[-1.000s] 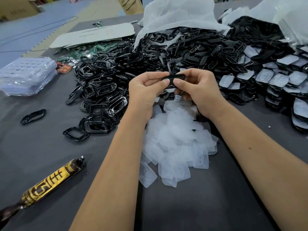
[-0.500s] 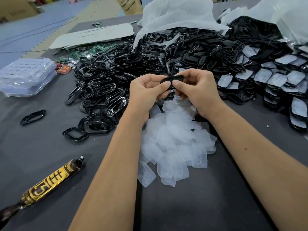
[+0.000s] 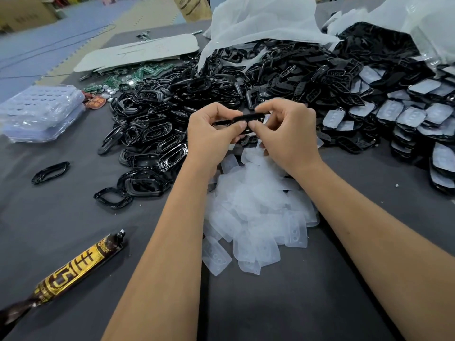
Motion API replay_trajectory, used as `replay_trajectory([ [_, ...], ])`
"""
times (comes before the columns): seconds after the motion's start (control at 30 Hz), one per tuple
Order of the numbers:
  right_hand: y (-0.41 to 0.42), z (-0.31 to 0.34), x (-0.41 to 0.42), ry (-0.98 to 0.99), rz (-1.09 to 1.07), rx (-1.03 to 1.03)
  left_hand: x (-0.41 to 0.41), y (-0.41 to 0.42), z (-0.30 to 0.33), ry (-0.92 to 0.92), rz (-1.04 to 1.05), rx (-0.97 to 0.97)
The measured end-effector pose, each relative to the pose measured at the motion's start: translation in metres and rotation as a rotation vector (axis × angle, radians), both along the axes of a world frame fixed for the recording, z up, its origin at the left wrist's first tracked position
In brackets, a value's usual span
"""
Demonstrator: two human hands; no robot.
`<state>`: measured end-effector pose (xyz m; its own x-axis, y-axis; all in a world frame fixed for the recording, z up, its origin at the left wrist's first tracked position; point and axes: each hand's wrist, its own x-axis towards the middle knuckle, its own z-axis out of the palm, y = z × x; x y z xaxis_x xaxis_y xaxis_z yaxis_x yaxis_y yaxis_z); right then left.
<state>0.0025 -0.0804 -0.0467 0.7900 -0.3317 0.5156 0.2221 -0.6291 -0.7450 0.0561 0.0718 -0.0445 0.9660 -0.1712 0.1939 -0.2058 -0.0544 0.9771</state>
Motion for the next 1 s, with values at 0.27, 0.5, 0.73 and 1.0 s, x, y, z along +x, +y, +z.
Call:
replay_trajectory([
  [0.27,0.018,0.002,-0.001,0.249,0.306,-0.477,0.009,0.010,0.000,0.054,0.322,-0.113],
  [0.5,0.008,0.002,-0.001,0.095,0.447,0.057,0.008,0.009,0.002,0.072,0.294,-0.126],
  [0.73,-0.004,-0.003,0.003,0.084,0.416,0.726,0.005,0.006,0.002,0.102,0.150,-0.210],
  [1.0,-0.005,-0.005,0.006,0.078,0.388,0.650,0.004,0.003,-0.003,0.111,0.054,-0.145],
])
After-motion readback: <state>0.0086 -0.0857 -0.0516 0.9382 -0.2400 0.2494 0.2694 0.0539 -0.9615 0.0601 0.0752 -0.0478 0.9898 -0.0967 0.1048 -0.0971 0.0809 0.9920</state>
